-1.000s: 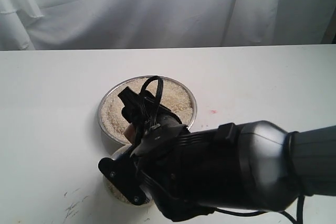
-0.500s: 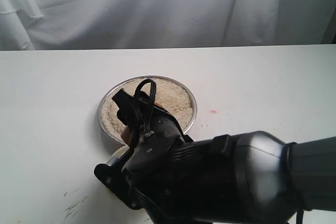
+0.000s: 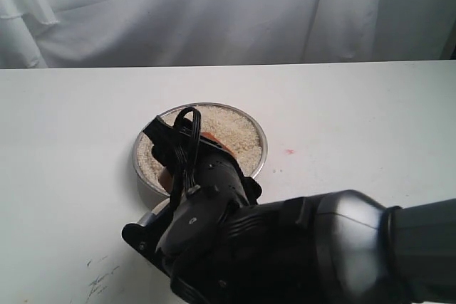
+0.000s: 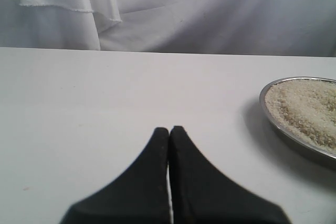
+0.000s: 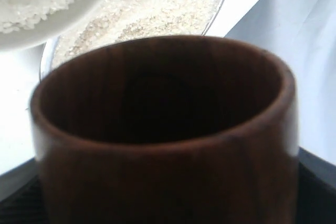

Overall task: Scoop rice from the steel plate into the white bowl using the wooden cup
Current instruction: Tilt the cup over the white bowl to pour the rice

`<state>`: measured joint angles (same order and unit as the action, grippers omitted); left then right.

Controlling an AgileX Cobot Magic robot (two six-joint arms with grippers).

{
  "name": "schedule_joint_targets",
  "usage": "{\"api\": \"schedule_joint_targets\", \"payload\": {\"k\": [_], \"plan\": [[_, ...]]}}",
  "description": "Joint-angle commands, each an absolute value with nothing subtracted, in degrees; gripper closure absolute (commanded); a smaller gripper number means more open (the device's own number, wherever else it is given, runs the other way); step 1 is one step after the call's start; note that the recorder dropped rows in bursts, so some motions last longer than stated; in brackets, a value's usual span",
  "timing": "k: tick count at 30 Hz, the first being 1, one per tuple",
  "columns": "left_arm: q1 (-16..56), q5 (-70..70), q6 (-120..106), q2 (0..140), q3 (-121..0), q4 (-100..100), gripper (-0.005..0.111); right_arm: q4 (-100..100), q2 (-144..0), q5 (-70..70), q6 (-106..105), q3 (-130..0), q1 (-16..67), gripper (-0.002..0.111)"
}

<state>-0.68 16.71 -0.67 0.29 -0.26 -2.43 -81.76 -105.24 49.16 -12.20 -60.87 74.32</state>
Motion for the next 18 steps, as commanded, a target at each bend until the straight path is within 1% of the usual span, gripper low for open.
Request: {"api": "schedule_joint_targets", "payload": {"k": [1,8,18], "plan": [[-0.6,16.3,-0.5,0.0,0.0,-2.5,0.107,-83.1,-104.9,50.1,-11.8,-61.1,74.7,0.108],[-0.6,16.3,-0.5,0.0,0.0,-2.5,0.107,-82.9,-104.8,50.6,-12.2,-61.0,74.2,0.108],[-0.6,16.3,-0.5,0.0,0.0,-2.5,0.107,-79.1,-104.1,50.3,-12.8,-60.9,75.8,0.108]]}}
